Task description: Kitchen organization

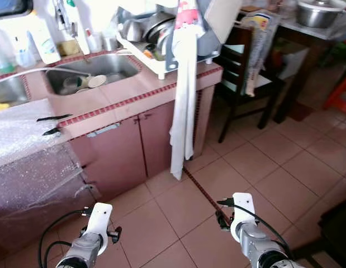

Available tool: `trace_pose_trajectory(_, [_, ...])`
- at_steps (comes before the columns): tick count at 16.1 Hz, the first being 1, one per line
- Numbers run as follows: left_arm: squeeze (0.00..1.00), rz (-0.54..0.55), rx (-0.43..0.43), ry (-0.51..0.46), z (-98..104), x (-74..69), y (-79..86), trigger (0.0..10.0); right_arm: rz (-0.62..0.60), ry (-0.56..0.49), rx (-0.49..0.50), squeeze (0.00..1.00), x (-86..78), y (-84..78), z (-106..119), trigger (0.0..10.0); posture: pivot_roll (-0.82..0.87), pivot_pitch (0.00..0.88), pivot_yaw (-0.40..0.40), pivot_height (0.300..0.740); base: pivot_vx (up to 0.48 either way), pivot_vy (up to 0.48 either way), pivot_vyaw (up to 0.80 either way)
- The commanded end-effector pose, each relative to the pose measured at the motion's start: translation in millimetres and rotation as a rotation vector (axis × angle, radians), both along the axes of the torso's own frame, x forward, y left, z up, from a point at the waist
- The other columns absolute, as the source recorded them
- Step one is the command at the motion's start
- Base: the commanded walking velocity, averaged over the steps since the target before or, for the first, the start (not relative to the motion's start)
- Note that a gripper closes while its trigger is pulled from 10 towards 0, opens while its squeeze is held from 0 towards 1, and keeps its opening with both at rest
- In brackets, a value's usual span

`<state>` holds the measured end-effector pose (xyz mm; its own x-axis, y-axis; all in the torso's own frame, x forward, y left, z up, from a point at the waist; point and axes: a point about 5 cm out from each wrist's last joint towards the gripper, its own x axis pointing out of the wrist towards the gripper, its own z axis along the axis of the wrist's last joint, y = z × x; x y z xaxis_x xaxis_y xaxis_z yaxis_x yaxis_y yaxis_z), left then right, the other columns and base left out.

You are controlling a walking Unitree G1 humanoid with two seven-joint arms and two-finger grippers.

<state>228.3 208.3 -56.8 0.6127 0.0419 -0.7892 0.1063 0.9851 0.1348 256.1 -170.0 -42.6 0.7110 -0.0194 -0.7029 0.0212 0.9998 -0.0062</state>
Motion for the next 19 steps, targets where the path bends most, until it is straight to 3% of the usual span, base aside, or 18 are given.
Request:
trace_pose_trajectory(1, [0.00, -0.011, 0.014, 0.000, 1.0, 0.9, 1.9, 10.0, -0.009, 0.001, 0.013, 0.00, 1.7, 2.6, 0.8, 10.0, -0.07, 0.014, 0.038, 0.740, 0.330, 0.000, 0.00])
trace_pose_trajectory(9, [0.00, -0.014, 0.018, 0.000, 1.4, 1.3, 2.9, 10.0, -0.017, 0.004, 0.022, 0.00, 1.2, 2.4, 0.5, 10.0, -0.07, 0.015, 0.041, 0.740, 0.317, 0.000, 0.00])
trace_pose_trajectory(13, [0.00, 0.016, 0.007, 0.012, 0.3, -0.7, 4.7, 10.0, -0.022, 0.008, 0.027, 0.00, 0.6, 2.6, -0.1, 10.0, -0.07, 0.014, 0.043, 0.740, 0.000, 0.000, 0.00])
trace_pose_trajectory(19, [0.00, 0.029, 0.005, 0.022, -0.6, -2.1, 5.2, 10.0, -0.022, 0.018, 0.027, 0.00, -0.3, 2.9, -0.9, 10.0, -0.07, 0.013, 0.043, 0.740, 0.000, 0.000, -0.77])
